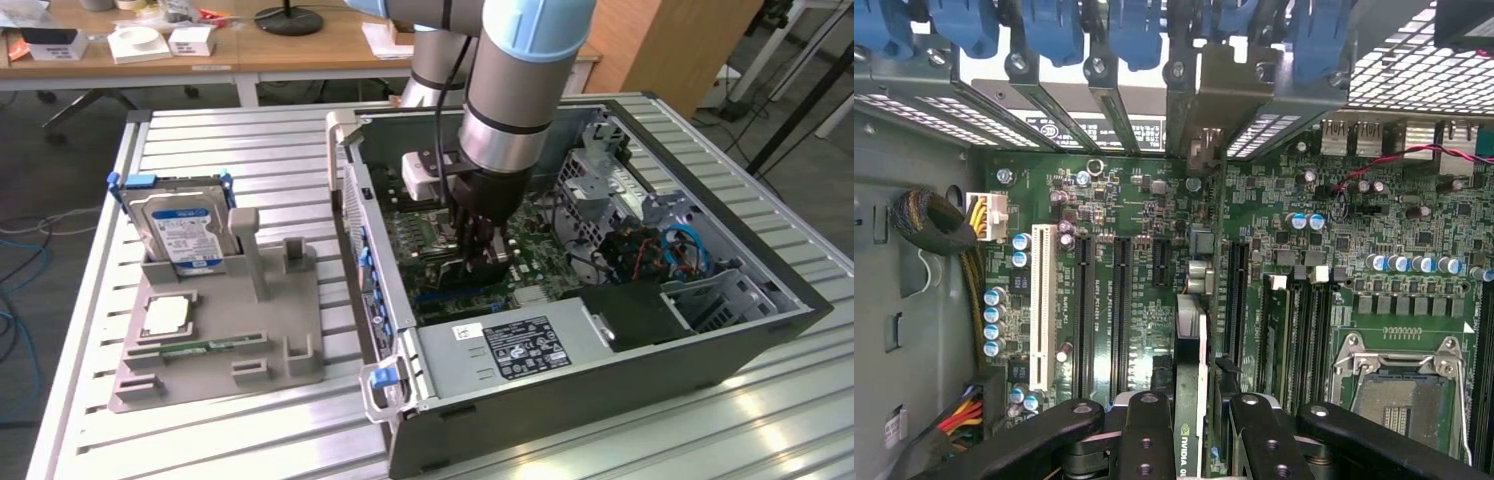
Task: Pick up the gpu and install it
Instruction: 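Insert the gpu into the slot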
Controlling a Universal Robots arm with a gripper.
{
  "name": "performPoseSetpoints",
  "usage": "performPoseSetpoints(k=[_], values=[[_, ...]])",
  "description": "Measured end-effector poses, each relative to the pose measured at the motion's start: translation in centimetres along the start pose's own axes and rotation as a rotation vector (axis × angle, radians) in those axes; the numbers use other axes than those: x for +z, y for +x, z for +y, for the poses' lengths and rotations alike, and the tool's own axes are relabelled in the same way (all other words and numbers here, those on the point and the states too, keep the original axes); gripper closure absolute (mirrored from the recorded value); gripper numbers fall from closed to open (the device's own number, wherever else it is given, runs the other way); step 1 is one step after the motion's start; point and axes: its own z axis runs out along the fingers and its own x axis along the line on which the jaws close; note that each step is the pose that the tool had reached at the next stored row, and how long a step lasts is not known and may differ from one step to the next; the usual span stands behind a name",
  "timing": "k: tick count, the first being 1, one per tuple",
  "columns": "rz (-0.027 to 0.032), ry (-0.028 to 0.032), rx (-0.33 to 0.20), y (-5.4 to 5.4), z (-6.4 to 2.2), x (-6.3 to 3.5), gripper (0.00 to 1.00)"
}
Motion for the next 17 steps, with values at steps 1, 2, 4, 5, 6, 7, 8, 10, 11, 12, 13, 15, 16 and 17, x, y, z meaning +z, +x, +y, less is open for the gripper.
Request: performPoseSetpoints(k=[1,2,4,5,6,7,8,10,11,12,13,15,16,17], values=[[0.0000,0.0000,0.000,0.01,0.00,0.00,0.73],[0.0000,0.0000,0.000,0.02,0.00,-0.01,0.73],[0.0001,-0.0001,0.000,0.02,0.00,-0.01,0.73],[0.0000,-0.0001,0.000,0.02,0.00,-0.01,0.73],[0.0001,-0.0001,0.000,0.02,0.00,-0.01,0.73],[0.0001,0.0000,0.000,0.02,0.00,-0.01,0.73],[0.0001,-0.0001,0.000,0.02,0.00,-0.01,0.73],[0.0001,-0.0001,0.000,0.02,0.00,-0.01,0.73],[0.0001,-0.0001,0.000,0.02,0.00,-0.01,0.73],[0.0001,-0.0001,0.000,0.02,0.00,-0.01,0.73],[0.0000,-0.0001,0.000,0.02,0.00,-0.01,0.73],[0.0001,-0.0001,0.000,0.02,0.00,-0.01,0.73],[0.0001,-0.0001,0.000,0.02,0.00,-0.01,0.73],[0.0001,-0.0001,0.000,0.02,0.00,-0.01,0.73]])
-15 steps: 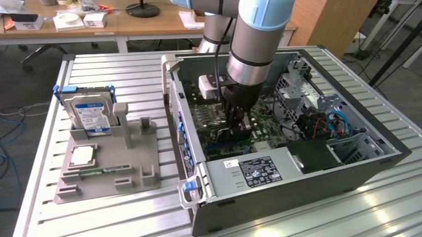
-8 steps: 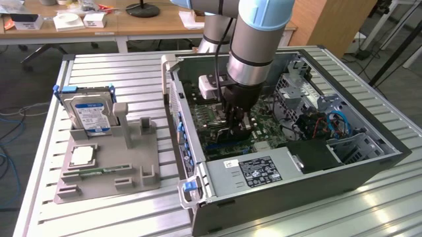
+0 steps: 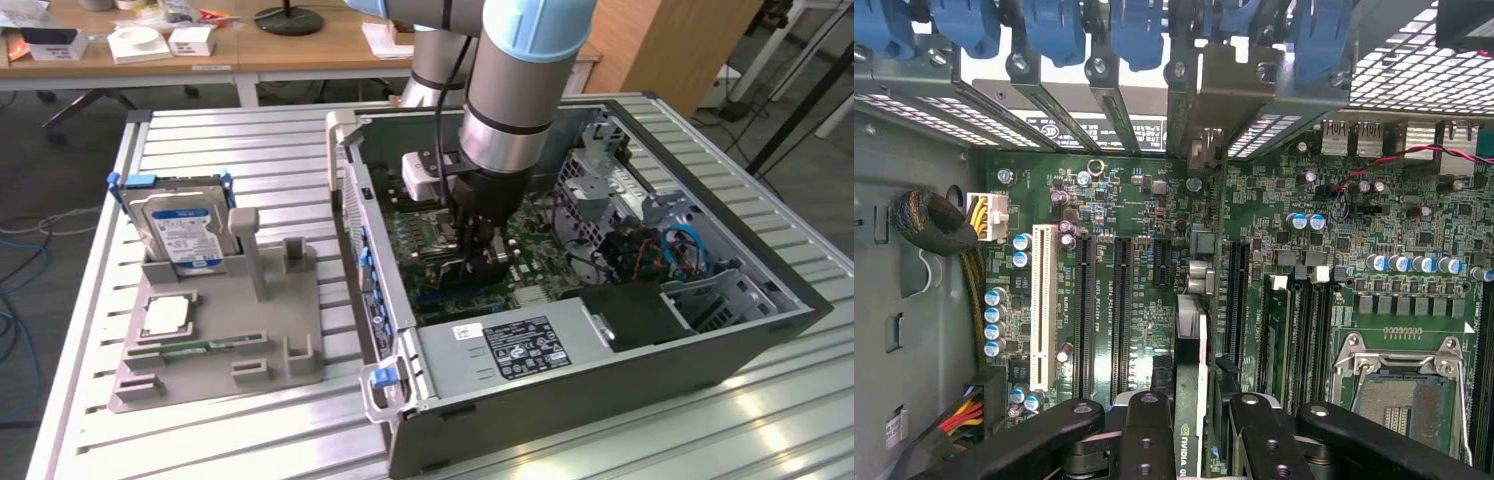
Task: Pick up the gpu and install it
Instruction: 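Insert the gpu into the slot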
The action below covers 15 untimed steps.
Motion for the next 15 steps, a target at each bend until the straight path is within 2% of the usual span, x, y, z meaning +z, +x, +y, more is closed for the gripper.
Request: performPoseSetpoints(k=[4,5,6,7,12,15], values=[[-0.0001,0.0000,0.000,0.0,0.01,0.01,0.72],[-0.0003,0.0001,0.000,0.0,0.00,0.01,0.66],[-0.0001,0.0000,0.000,0.0,0.00,0.00,0.66],[-0.0001,0.0001,0.000,0.0,0.00,0.00,0.60],[0.0000,-0.0001,0.000,0.0,0.00,-0.14,0.60],[-0.0001,0.0001,0.000,0.0,-0.01,-2.26,0.60]])
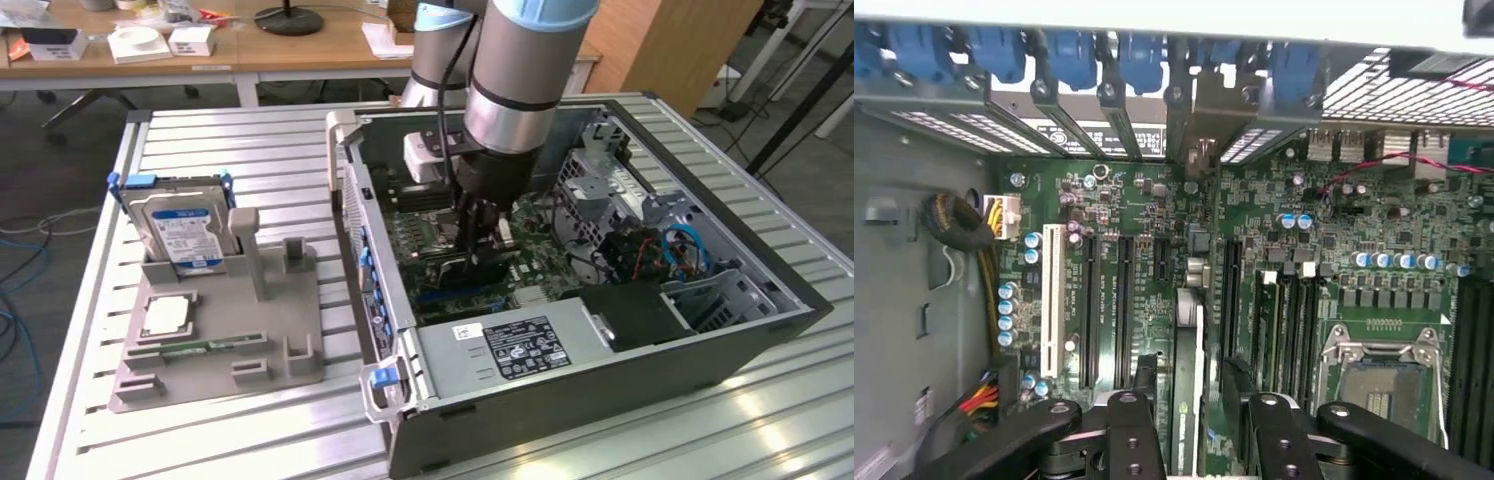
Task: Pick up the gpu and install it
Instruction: 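Insert the gpu into the slot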
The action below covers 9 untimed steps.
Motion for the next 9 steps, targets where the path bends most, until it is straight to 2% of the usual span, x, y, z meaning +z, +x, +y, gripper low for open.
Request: performPoseSetpoints(k=[9], values=[[0.0001,0.0001,0.000,0.0,-0.01,-2.71,0.60]])
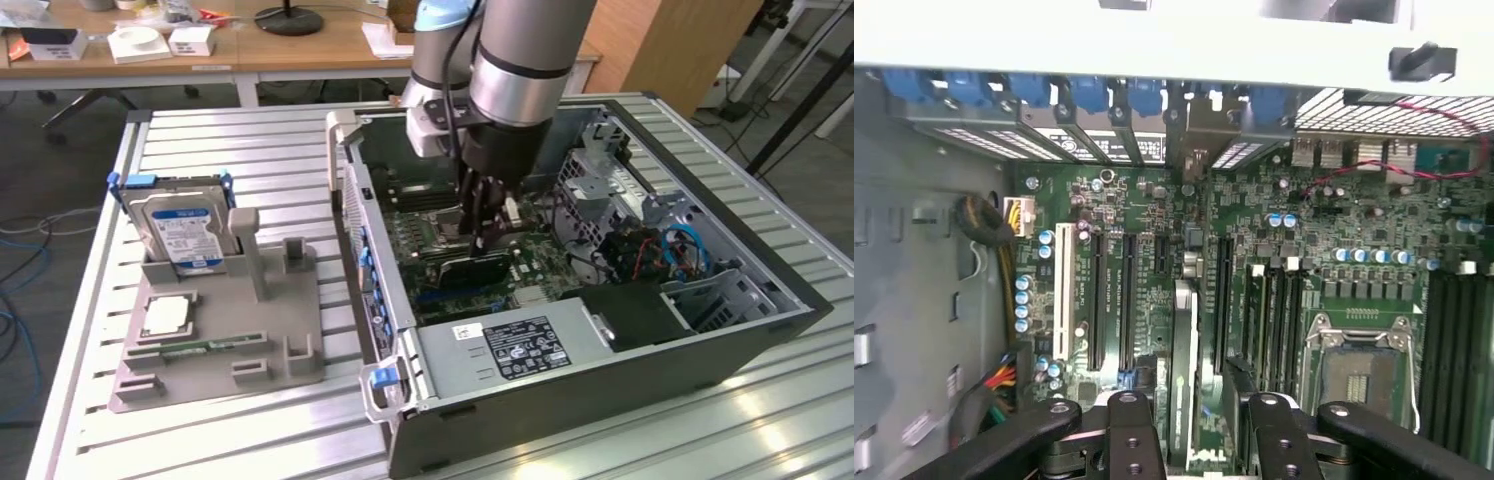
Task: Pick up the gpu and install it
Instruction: 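Insert the gpu into the slot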
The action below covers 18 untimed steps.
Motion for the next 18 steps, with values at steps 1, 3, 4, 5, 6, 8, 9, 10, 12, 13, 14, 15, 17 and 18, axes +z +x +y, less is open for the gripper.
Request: performPoseSetpoints(k=[1,3,4,5,6,8,9,10,12,13,14,15,17,18], values=[[0.0001,-0.0001,0.000,0.0,0.00,-0.24,0.60],[0.0000,0.0000,0.000,0.0,0.00,-0.62,0.60],[0.0000,0.0000,0.000,0.0,0.00,-0.80,0.60],[0.0000,0.0000,0.000,0.0,-0.01,-0.95,0.60],[0.0001,0.0000,0.000,0.0,-0.01,-1.10,0.60],[0.0000,0.0000,0.000,0.0,-0.01,-1.35,0.60],[0.0000,0.0000,0.000,0.0,-0.01,-1.48,0.60],[0.0000,-0.0001,0.000,0.0,-0.01,-1.60,0.60],[0.0001,0.0000,0.000,0.0,-0.01,-1.85,0.60],[0.0000,0.0000,0.000,0.0,-0.01,-1.94,0.60],[0.0000,0.0000,0.000,0.0,-0.01,-2.01,0.60],[0.0000,0.0000,0.000,0.0,-0.01,-2.07,0.60],[0.0001,-0.0001,0.000,0.0,-0.01,-2.23,0.60],[0.0000,0.0000,0.000,-0.1,-0.01,-2.31,0.60]])
